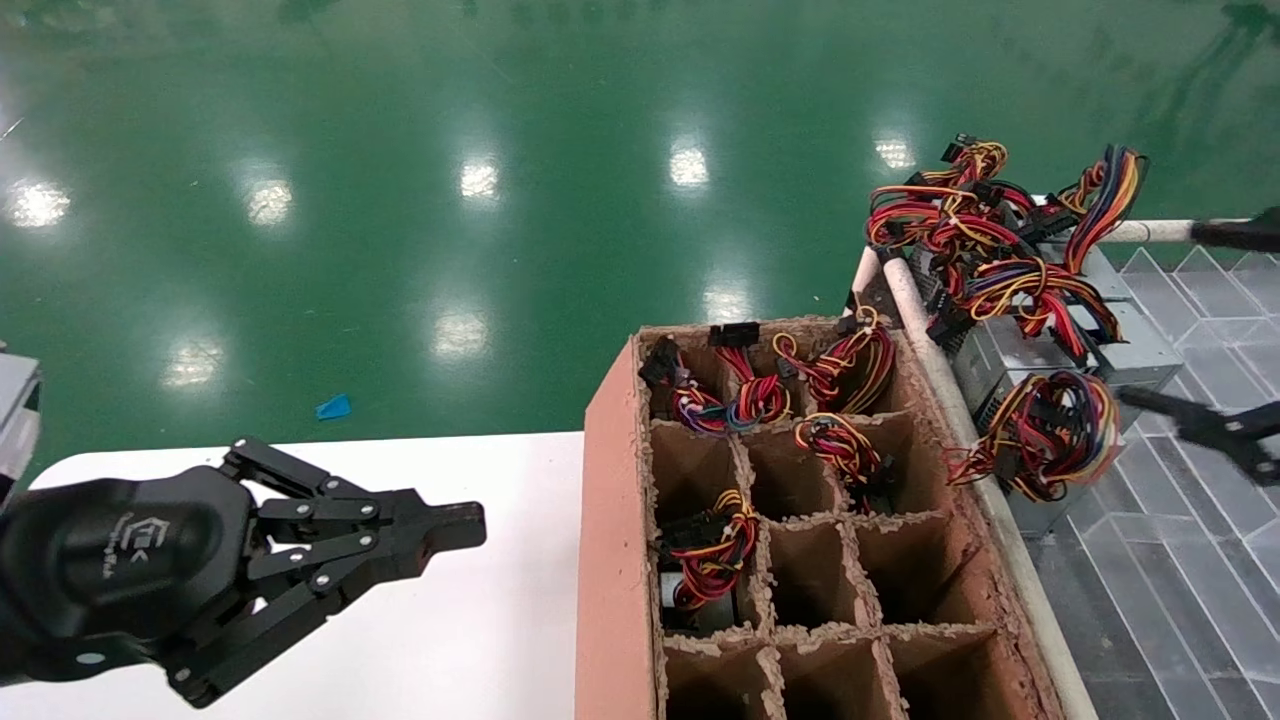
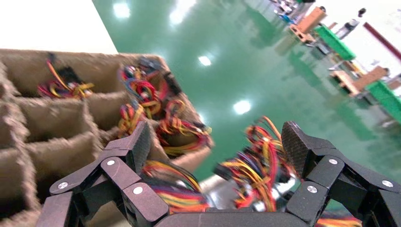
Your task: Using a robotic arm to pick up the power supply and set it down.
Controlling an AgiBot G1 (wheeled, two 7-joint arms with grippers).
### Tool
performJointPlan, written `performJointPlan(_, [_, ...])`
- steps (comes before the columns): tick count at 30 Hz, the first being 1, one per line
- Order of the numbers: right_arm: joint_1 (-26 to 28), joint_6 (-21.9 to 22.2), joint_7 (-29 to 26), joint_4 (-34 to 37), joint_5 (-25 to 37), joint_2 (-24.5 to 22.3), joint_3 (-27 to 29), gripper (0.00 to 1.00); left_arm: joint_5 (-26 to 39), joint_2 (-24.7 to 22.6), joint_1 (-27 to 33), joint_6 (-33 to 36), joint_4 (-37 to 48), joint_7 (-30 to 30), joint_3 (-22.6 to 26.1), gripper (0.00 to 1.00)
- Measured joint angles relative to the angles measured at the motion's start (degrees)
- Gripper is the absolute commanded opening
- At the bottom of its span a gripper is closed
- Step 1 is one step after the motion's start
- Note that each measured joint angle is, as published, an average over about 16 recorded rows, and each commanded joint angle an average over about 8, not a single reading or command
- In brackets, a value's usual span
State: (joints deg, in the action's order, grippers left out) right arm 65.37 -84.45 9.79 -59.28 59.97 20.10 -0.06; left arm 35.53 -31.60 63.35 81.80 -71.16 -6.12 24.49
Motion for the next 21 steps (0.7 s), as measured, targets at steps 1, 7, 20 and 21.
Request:
performJointPlan(1, [-0.08,-0.03,-0.42,-0.29,-0.37,0.31,-0.33,1.00,0.00,0.00,0.00,0.00,0.00,0.00,0.00,0.00])
performJointPlan(7, [-0.54,-0.18,-2.92,-2.03,-2.57,2.12,-2.27,1.00,0.00,0.00,0.00,0.00,0.00,0.00,0.00,0.00])
performJointPlan(20, [-1.54,-0.51,-8.33,-5.80,-7.34,6.05,-6.47,1.00,0.00,0.00,0.00,0.00,0.00,0.00,0.00,1.00])
performJointPlan(21, [-1.62,-0.53,-8.74,-6.08,-7.70,6.35,-6.79,1.00,0.00,0.00,0.00,0.00,0.00,0.00,0.00,1.00])
